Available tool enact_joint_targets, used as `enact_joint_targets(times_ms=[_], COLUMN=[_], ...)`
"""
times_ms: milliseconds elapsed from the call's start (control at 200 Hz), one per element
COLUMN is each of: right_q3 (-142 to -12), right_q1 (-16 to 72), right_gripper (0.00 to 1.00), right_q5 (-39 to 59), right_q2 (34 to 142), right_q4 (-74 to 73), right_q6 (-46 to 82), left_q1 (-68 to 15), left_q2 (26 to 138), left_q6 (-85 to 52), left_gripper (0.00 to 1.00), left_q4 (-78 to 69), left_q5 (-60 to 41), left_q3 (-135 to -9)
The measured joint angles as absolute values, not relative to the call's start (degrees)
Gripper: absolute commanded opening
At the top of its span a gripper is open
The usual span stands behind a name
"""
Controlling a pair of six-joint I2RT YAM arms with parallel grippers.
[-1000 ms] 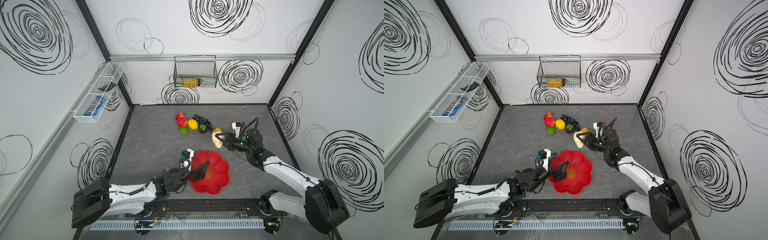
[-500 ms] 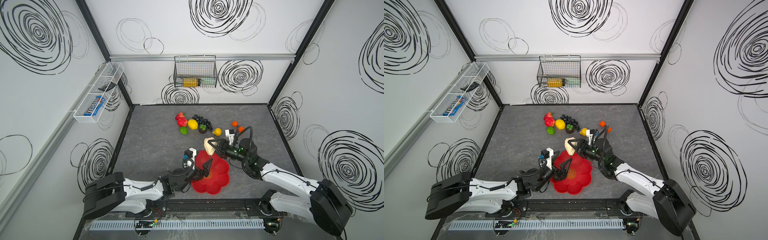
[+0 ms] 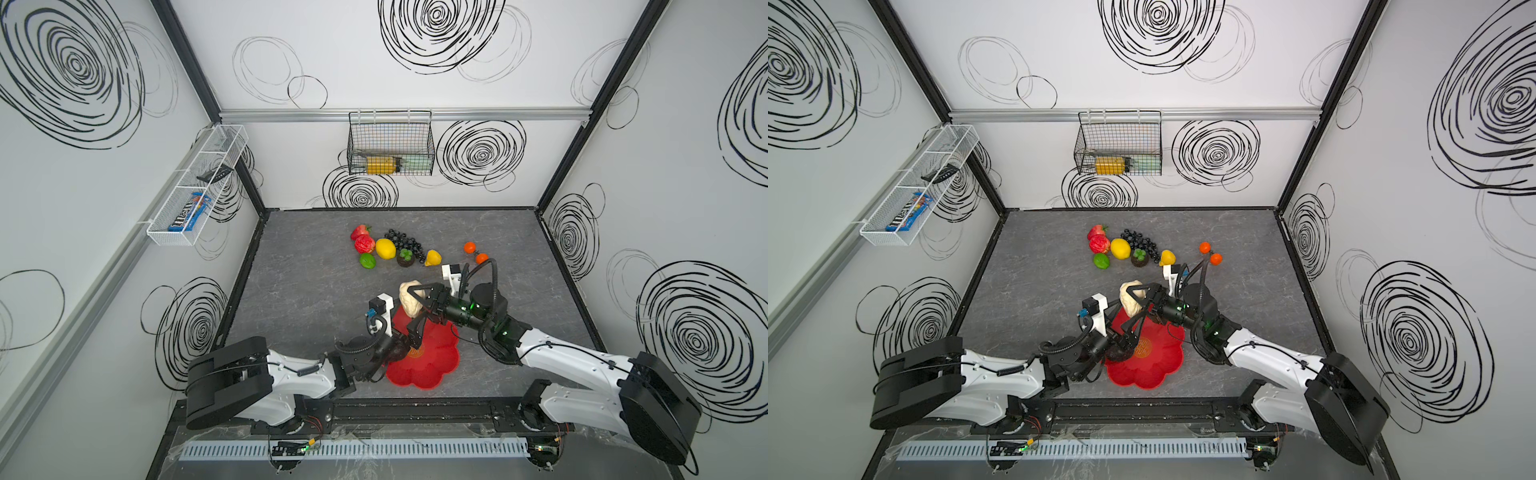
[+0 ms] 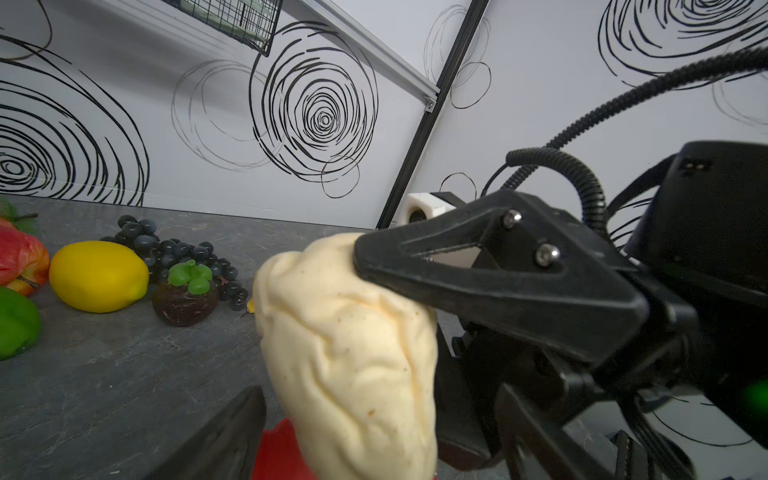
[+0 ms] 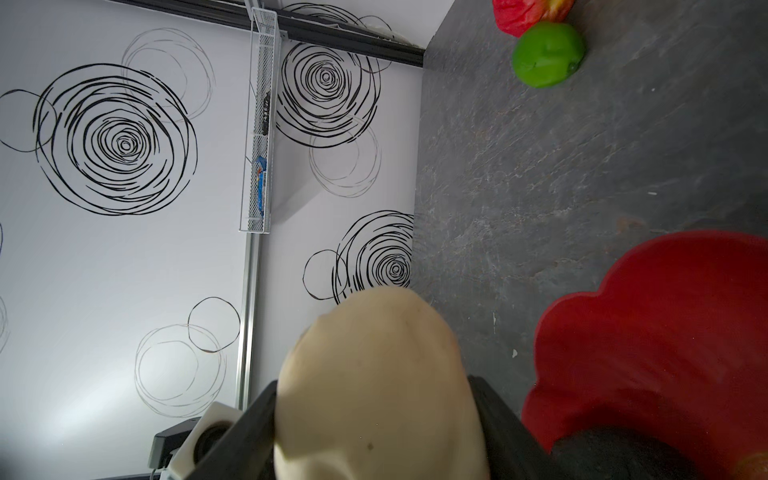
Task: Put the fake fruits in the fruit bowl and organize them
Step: 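Carry the cream pear toward the left gripper above the bowl, then grasp the cream pear with the left gripper while the right gripper releases and withdraws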
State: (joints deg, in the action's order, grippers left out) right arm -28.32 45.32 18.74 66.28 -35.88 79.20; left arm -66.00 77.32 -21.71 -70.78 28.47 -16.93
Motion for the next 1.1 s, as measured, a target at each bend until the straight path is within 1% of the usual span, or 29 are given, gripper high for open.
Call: enact_joint_targets(times_ms=[155, 275, 340, 420, 535, 946, 1041, 1101], right_q3=[-28.3, -28.3, -28.3, -28.3, -28.3, -28.3, -28.3, -28.3], right_q1=[46.1, 46.4, 46.6, 46.7, 47.1, 47.9, 48.0, 48.1], right_gripper=[0.65, 0.65, 0.65, 0.65, 0.65, 0.65, 0.66, 0.69], right_q5=[18.4, 18.0, 17.8, 17.8, 17.8, 17.3, 17.1, 16.9], right_q2=[66.3, 66.3, 66.3, 66.3, 66.3, 66.5, 66.5, 66.5], right_q4=[-36.7, -36.8, -36.8, -36.8, -36.8, -36.7, -36.7, -36.6], right_q6=[79.6, 79.7, 79.7, 79.7, 79.7, 79.6, 79.5, 79.3], left_q1=[-65.7, -65.5, -65.2, -65.1, -64.7, -62.5, -62.5, -62.5], left_q2=[77.4, 77.6, 77.8, 78.2, 78.7, 79.2, 79.2, 79.2], left_q6=[-21.6, -21.6, -21.6, -21.6, -21.6, -21.9, -21.9, -21.9], left_gripper=[0.8, 0.8, 0.8, 0.84, 0.83, 0.63, 0.61, 0.6], left_q4=[-71.6, -72.2, -72.4, -72.6, -73.0, -72.9, -72.9, -72.8], left_q5=[29.0, 29.0, 29.0, 28.8, 28.1, 25.7, 25.6, 25.5], left_q3=[-16.9, -16.9, -16.9, -16.9, -17.0, -17.2, -17.2, -17.2])
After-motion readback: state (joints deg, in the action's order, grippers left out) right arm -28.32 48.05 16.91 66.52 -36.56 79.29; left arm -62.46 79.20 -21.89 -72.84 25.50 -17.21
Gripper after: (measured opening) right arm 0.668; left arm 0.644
